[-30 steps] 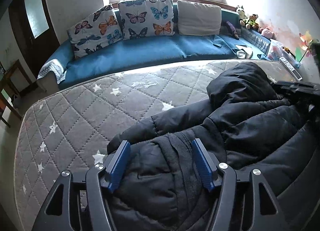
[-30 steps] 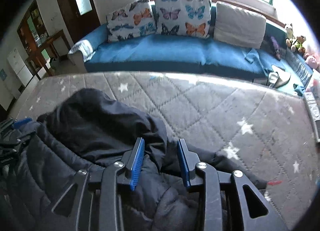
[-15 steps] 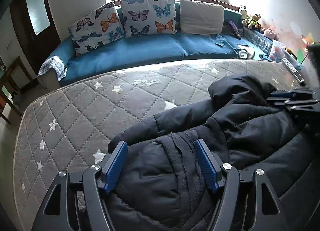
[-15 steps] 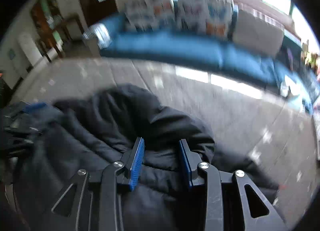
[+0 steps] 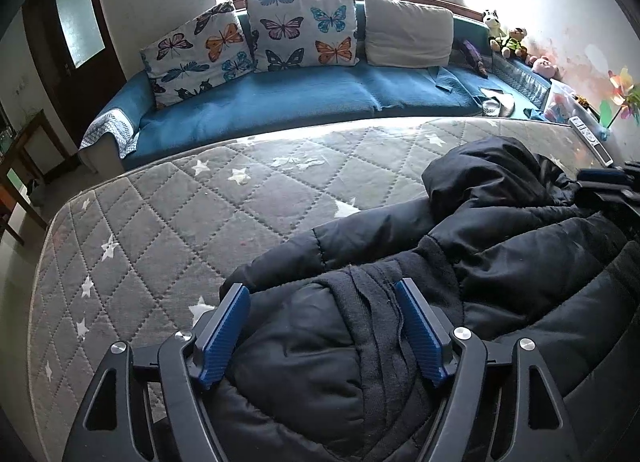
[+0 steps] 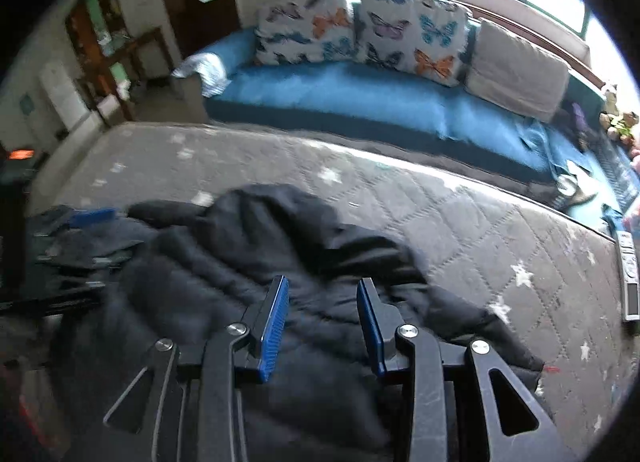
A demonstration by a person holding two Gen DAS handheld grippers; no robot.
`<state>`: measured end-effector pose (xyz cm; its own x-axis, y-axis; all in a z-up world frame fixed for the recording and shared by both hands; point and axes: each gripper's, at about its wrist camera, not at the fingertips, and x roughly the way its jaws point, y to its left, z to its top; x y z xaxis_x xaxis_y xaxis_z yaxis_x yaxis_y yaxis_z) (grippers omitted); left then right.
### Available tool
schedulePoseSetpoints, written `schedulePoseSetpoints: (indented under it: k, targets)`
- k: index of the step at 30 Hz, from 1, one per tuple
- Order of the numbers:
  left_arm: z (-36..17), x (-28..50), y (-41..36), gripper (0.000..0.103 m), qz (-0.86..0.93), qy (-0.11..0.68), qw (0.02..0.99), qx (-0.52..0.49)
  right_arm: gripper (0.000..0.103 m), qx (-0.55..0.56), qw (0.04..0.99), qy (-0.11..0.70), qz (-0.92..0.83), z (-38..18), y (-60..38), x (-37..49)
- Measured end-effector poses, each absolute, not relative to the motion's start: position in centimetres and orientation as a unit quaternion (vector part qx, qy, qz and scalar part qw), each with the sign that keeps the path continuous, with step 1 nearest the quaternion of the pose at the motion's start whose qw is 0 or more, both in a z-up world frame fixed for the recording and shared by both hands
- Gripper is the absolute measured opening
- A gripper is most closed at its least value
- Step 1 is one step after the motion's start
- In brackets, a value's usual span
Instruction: Fold large clothes
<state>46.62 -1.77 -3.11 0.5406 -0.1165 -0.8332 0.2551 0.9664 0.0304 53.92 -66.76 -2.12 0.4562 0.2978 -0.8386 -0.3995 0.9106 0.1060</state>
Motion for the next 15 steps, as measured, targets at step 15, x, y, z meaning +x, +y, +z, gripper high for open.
schedulePoseSetpoints:
  k: [15]
  targets:
    - [3.6, 41.0, -3.2, 0.080, -0.137, 0.405, 0.900, 0.082, 0.051, -0.089, 0.857, 0.476, 0.178, -2.6, -66.0, 51.8]
